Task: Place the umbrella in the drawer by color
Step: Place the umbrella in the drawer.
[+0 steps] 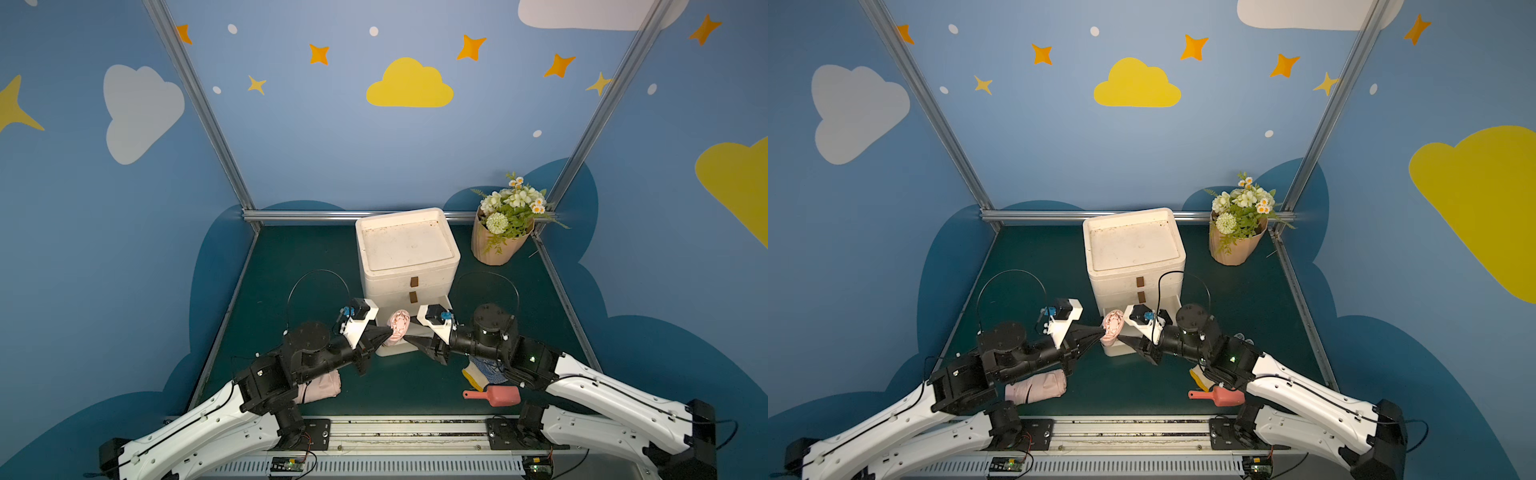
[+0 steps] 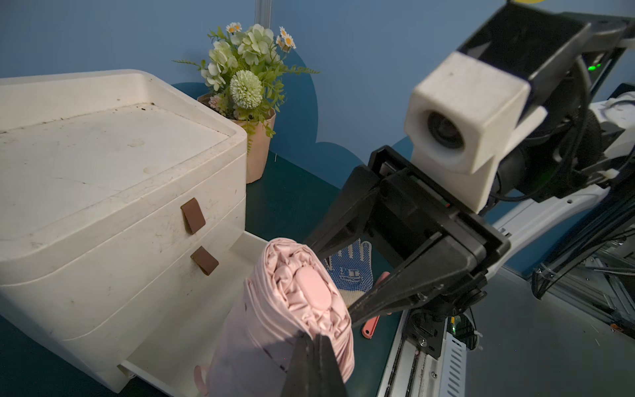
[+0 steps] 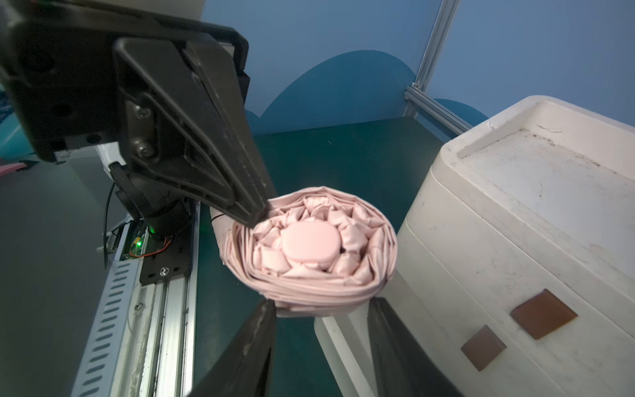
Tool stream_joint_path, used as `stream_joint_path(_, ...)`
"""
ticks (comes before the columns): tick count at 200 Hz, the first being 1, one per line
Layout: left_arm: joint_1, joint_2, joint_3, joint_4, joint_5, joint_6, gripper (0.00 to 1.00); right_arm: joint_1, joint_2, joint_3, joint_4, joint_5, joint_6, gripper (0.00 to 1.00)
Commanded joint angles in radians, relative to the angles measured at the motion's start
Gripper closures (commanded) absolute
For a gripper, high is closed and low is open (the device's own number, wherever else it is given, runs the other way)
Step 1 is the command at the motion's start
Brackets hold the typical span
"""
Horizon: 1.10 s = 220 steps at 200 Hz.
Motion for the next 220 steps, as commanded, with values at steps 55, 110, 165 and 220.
stream_joint_path(55,-0.102,-0.001,0.053,0.007,-0.077,0.115,0.97,-0.004,-0.035,-0.005,-0.066,-0.052,-0.222,0.47)
stream_joint_path(110,-0.126,-0.010,0.039,0.044,-0.086,0.121,0.97,-0.002,0.008,0.005,-0.033,-0.112,-0.183,1.00)
stream_joint_path(165,-0.128,0.006,0.036,0.066,-0.141,0.105,0.98,0.003,-0.049,-0.031,0.039,-0.089,-0.125,1.00)
stream_joint_path(220,-0.129,0.050,0.079,0.003,-0.303,0.089,0.46,0.006,-0.125,-0.048,0.070,0.149,0.065,1.00)
